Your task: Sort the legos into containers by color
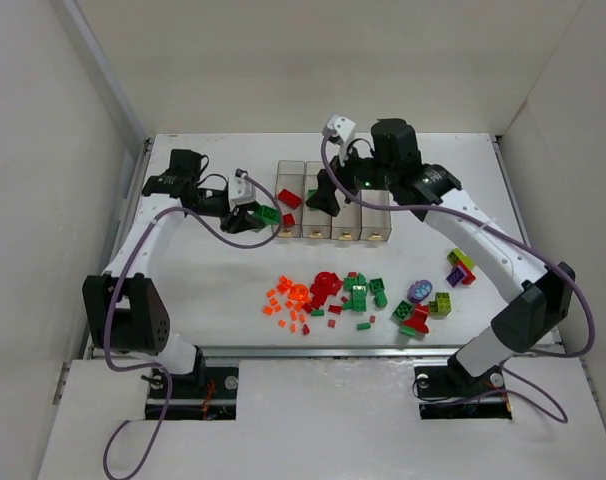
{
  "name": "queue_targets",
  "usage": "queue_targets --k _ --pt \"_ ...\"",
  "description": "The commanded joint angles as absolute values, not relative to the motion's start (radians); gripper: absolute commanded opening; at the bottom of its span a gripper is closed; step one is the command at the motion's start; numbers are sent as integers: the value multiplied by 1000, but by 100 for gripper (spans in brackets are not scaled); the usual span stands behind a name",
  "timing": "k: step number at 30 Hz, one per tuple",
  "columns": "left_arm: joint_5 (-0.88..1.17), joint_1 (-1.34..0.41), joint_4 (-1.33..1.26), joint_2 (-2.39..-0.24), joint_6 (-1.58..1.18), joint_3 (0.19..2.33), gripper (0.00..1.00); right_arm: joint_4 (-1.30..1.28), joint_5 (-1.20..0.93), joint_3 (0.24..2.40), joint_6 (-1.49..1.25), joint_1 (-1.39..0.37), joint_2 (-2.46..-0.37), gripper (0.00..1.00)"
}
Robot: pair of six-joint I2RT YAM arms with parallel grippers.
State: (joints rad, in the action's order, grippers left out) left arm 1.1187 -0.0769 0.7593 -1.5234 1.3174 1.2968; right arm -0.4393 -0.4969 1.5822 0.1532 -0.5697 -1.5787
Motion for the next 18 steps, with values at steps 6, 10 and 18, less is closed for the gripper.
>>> queue_targets --k 6,10,18 --pt "1348 -116 850 -1431 1097 1333 0 -431 -583 1657 210 -716 -1620 87" --pt "1359 -126 830 -1411 1046 1333 0 -422 -558 1667 210 -758 -1640 83" --pt "1359 -126 782 -1373 986 1324 0 -399 -569 1677 199 -778 -1683 76"
